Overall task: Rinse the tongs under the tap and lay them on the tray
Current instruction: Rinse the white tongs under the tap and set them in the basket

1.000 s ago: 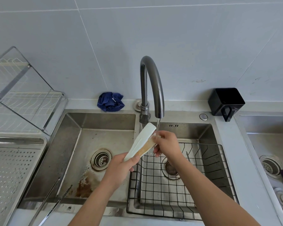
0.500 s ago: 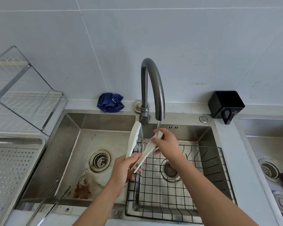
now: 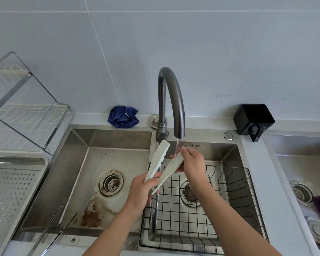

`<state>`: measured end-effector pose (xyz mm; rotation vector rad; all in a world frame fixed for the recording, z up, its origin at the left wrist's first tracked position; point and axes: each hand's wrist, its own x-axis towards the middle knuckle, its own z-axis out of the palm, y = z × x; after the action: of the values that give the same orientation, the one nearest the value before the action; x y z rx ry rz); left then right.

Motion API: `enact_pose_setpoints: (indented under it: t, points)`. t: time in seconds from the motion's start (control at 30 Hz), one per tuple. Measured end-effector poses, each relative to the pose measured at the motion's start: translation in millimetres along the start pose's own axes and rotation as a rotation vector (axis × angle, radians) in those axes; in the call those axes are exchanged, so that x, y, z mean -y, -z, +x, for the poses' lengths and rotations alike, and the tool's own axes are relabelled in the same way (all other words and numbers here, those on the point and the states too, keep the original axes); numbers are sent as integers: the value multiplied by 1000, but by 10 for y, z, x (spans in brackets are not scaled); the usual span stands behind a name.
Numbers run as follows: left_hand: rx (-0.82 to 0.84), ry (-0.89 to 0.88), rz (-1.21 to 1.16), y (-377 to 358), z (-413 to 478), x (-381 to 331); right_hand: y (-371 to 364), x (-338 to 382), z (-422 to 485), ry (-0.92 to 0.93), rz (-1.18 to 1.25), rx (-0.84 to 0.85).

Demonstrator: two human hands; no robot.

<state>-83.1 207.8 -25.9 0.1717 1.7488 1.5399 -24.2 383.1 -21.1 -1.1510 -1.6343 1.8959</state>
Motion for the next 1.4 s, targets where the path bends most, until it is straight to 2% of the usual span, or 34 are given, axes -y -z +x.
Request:
enact_pose_setpoints:
  t: [0.13, 0.2, 0.37, 0.47, 0.63, 0.8, 0.97, 1.1, 1.17, 1.3, 1.33, 1.4]
  points:
    - [0, 12, 9, 14, -13, 44, -71, -63, -72, -132, 362, 91]
    - [-9, 20, 11, 10, -18, 60, -100, -72, -103, -148, 441, 123]
    - [-13, 25, 18, 12, -42, 107, -130, 17, -61, -74, 87, 69]
    - [-30, 20, 11, 15, -60, 110, -127, 52, -71, -81, 49, 141]
    - [-23, 15, 35, 61, -10, 112, -154, 63, -194, -173, 413, 320]
    - [47, 118, -34, 23, -45, 159, -231, 124, -292, -231, 660, 405]
    - [85, 203, -142, -23, -55, 179, -245, 191, -303, -307, 748, 393]
    - [88, 224, -230, -21, -37, 186, -220, 190, -304, -214, 833, 460]
    - [83, 210, -245, -30, -16, 190, -238, 192, -315, -173, 734, 419]
    - [84, 204, -236, -126, -25, 220, -288, 239, -281, -255, 457, 200]
    - [89, 210, -233, -141, -34, 226, -286, 247, -263, -279, 454, 189]
    - [115, 243, -238, -152, -44, 214, -268, 271, -262, -342, 599, 242]
